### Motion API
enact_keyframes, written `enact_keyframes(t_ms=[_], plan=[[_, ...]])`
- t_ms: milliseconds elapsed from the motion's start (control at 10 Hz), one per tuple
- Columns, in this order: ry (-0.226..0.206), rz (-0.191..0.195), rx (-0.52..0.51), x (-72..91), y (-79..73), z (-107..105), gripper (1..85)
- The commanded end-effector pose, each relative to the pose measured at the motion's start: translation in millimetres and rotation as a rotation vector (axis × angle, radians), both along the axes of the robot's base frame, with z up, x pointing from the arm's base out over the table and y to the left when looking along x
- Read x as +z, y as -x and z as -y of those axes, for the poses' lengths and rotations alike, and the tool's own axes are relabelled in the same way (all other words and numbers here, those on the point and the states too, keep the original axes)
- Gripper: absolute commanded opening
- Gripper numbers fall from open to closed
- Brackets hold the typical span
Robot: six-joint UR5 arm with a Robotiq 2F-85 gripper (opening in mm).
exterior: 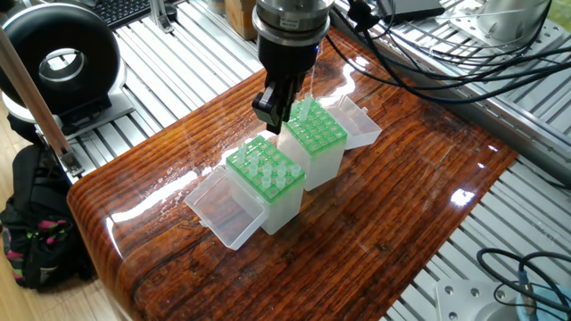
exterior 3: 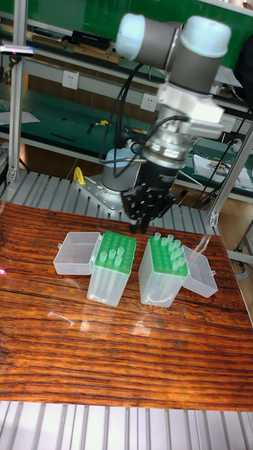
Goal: Transfer all large pipette tips from one holder to another
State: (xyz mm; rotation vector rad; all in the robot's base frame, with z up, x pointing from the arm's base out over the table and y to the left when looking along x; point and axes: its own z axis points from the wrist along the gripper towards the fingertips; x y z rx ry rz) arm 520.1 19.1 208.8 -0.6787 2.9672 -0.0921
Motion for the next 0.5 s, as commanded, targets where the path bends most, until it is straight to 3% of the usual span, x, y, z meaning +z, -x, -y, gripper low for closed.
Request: enact_keyframes(t_ms=[0, 200, 400], plan=[[0.003, 0.022, -0.058, -7.9, -11.2, 23, 29.0], [0.000, 0.012, -0.097, -13.8, -6.8, 30, 29.0], [0.050, 0.040, -0.052, -13.2, -16.2, 51, 29.3]])
